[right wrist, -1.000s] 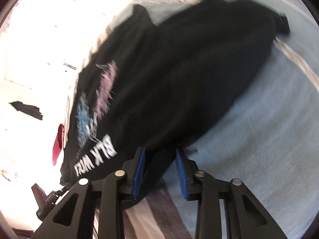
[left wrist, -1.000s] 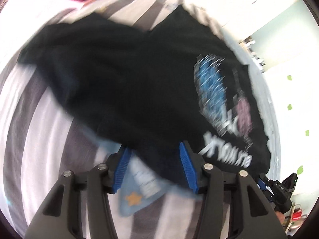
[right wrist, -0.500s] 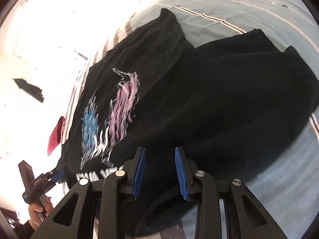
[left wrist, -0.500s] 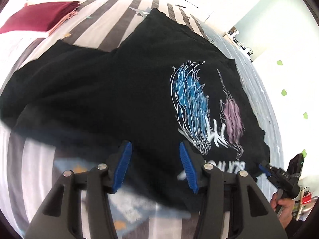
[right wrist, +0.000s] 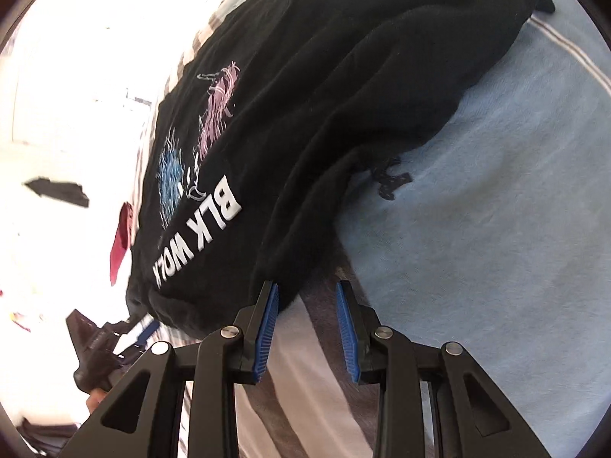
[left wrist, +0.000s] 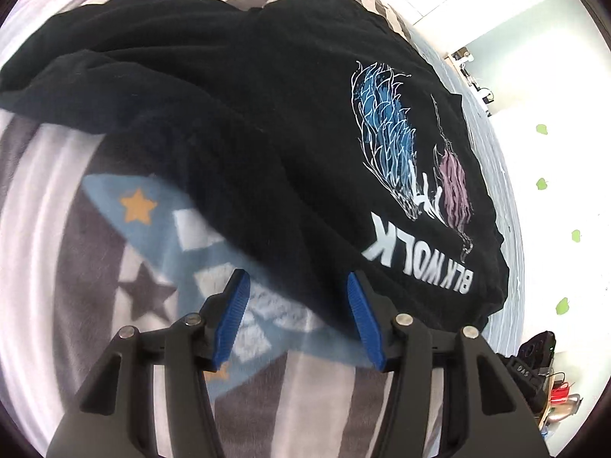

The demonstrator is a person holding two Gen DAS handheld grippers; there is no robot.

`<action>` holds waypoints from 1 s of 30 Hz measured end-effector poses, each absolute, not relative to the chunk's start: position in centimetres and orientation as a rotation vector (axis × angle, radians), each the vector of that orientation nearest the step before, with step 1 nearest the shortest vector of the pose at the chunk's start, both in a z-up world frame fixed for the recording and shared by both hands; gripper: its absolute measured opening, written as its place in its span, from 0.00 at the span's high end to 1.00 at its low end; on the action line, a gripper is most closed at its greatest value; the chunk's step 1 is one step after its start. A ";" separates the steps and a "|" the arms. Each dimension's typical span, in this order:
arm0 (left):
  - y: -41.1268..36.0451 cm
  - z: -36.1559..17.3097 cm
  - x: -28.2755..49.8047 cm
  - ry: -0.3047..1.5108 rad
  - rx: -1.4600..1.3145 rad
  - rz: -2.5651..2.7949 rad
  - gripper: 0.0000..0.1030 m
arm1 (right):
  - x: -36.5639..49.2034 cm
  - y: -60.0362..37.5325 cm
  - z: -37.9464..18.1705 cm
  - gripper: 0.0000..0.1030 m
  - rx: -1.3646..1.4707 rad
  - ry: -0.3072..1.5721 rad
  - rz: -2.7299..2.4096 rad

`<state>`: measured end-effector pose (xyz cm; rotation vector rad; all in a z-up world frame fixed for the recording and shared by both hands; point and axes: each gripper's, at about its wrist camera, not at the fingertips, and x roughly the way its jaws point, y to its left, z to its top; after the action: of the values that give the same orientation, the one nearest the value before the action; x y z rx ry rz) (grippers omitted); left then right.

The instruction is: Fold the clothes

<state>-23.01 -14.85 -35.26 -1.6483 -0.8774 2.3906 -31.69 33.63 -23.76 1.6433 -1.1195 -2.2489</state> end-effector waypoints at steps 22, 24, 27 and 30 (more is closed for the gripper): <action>-16.8 -29.7 -18.6 -0.870 -1.613 2.412 0.94 | -32.8 34.7 -18.5 0.92 1.686 -0.981 -2.244; -16.9 -30.9 -17.2 -0.855 -1.689 2.394 0.96 | -31.8 35.0 -19.0 0.92 1.757 -0.944 -2.229; -17.1 -33.3 -16.0 -0.831 -1.811 2.384 0.96 | -30.3 35.1 -20.9 0.92 1.840 -0.915 -2.194; -17.9 -34.0 -15.3 -0.890 -1.848 2.369 0.96 | -29.2 35.3 -22.5 0.92 1.895 -0.914 -2.178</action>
<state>-15.32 -17.94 -34.01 -1.8476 -0.8898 2.3691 -29.19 35.26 -22.50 1.8953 -0.9137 -2.1775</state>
